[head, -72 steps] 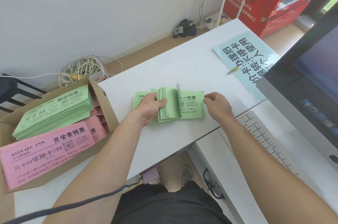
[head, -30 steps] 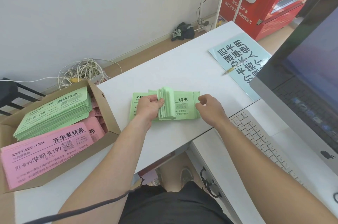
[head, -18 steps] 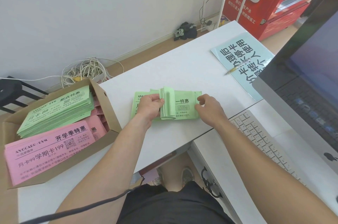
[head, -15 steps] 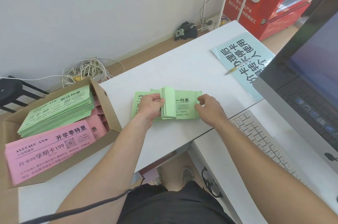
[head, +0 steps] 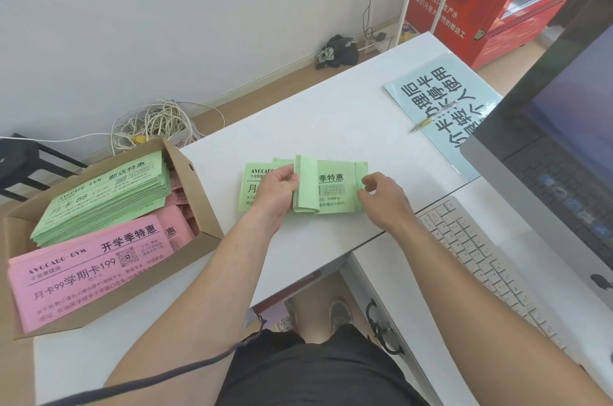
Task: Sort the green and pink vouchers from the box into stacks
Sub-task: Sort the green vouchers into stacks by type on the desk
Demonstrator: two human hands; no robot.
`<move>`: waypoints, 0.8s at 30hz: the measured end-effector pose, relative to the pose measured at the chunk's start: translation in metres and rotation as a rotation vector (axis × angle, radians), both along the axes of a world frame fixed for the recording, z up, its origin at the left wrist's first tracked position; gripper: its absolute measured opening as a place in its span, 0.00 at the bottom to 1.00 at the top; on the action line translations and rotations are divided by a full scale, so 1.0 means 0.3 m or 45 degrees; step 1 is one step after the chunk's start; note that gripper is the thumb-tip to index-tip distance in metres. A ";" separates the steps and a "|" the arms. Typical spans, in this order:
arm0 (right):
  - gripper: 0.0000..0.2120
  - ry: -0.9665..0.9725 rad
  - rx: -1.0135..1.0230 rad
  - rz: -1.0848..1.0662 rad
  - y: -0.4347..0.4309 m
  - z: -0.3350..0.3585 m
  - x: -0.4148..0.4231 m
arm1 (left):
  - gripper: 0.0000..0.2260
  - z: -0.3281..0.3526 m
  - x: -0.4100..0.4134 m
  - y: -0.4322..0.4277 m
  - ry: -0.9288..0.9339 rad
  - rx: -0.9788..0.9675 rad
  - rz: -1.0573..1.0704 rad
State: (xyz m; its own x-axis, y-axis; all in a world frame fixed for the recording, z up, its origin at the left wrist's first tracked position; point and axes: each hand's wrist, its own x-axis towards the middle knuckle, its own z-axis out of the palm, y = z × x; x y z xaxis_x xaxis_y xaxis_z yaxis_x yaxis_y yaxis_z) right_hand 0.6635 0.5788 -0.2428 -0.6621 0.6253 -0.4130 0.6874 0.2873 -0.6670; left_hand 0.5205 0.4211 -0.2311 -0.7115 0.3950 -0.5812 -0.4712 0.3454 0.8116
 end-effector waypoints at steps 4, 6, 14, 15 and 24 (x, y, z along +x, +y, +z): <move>0.18 -0.008 0.005 0.000 -0.003 -0.005 0.003 | 0.14 0.012 0.003 0.002 -0.003 0.018 -0.037; 0.19 -0.011 -0.001 -0.006 -0.003 -0.005 0.004 | 0.14 0.022 0.004 0.001 0.001 0.043 -0.073; 0.19 0.011 -0.002 -0.020 0.002 -0.006 0.002 | 0.13 0.022 -0.013 -0.010 0.072 0.000 -0.110; 0.19 0.016 0.003 -0.017 0.001 -0.006 0.001 | 0.14 0.018 -0.014 -0.011 0.085 -0.016 -0.106; 0.26 0.103 0.103 0.053 -0.021 -0.022 -0.042 | 0.14 0.016 -0.012 -0.013 0.382 -0.213 -0.068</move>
